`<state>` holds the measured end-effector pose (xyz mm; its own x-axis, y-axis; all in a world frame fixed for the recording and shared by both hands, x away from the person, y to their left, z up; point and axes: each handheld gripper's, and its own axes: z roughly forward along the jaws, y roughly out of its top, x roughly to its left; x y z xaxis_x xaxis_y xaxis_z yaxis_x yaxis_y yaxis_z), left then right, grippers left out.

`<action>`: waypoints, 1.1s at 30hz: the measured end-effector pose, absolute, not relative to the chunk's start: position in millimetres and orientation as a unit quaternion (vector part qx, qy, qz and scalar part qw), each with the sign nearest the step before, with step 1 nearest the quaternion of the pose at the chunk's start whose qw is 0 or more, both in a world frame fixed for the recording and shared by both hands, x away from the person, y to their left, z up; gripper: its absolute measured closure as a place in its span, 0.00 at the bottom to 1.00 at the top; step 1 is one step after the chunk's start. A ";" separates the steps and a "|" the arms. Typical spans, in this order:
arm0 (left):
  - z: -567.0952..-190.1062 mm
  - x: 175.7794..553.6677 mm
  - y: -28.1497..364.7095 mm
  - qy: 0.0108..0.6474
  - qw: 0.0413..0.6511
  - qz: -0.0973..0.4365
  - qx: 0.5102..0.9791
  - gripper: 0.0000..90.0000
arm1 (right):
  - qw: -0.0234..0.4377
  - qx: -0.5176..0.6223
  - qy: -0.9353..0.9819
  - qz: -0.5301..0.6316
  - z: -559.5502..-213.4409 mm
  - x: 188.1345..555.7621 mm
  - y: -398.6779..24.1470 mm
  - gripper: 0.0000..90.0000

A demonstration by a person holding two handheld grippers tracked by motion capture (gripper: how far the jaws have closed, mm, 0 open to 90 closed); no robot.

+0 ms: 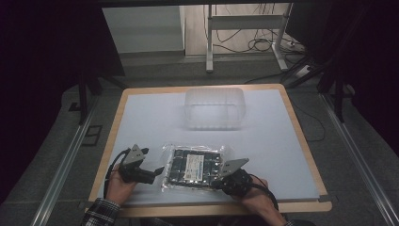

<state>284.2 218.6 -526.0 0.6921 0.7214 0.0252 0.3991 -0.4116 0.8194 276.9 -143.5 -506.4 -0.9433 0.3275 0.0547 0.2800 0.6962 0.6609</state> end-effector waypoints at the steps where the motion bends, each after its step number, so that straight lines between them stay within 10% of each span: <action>1: -526.0 284.2 218.6 0.342 0.421 0.192 0.818 0.06 | 0.032 0.163 0.923 0.348 -508.6 276.3 -141.0 0.99; 33: -525.0 283.9 217.6 0.344 0.417 0.195 0.819 0.07 | 0.080 0.223 0.908 0.345 -511.7 305.9 -155.9 0.99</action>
<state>283.9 217.6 -525.0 0.6876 0.7254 0.0320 0.4012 -0.4163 0.8159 305.9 -155.9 -511.7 -0.8880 0.4599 0.0080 0.3489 0.6622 0.6631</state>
